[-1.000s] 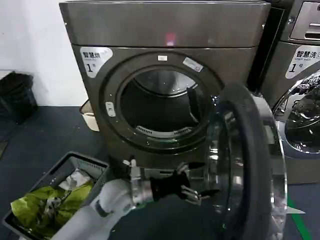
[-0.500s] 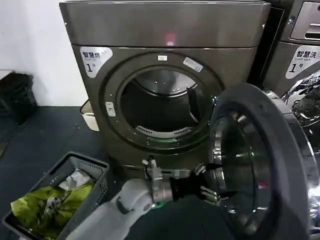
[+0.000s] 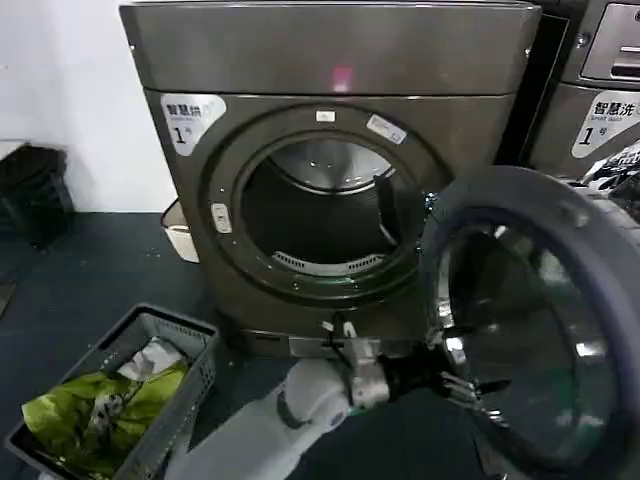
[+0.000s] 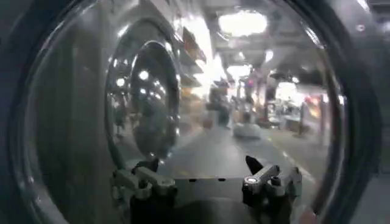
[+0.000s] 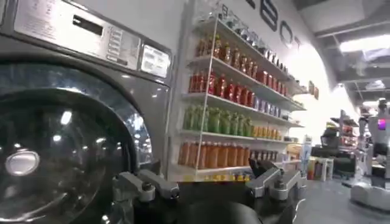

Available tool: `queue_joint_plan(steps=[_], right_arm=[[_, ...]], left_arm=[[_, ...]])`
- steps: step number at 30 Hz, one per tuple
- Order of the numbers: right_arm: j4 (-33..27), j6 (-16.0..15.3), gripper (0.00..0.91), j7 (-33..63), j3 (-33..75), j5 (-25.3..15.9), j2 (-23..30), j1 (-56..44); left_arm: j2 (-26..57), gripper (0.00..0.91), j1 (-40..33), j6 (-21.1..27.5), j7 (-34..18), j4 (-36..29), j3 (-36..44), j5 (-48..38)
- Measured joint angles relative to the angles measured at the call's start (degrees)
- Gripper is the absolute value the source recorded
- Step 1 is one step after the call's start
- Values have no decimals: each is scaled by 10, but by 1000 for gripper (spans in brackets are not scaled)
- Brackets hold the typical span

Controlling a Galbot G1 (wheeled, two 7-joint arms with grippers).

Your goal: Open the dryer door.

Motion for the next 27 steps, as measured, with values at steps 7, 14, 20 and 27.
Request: queue_joint_plan(steps=[7, 14, 20, 27], right_arm=[[-5, 14, 907, -4, 1, 4, -1, 5], [-13, 21, 907, -12, 4, 4, -4, 7], [-12, 30, 907, -11, 7, 4, -4, 3], [-10, 32, 907, -10, 11, 5, -4, -3]], left_arm=[[-31, 907, -17, -13, -20, 35, 23, 13], [-50, 907, -28, -39, -37, 63, 36, 57], [-66, 907, -34, -41, -44, 85, 39, 65], [-80, 907, -35, -48, -54, 99, 40, 67]])
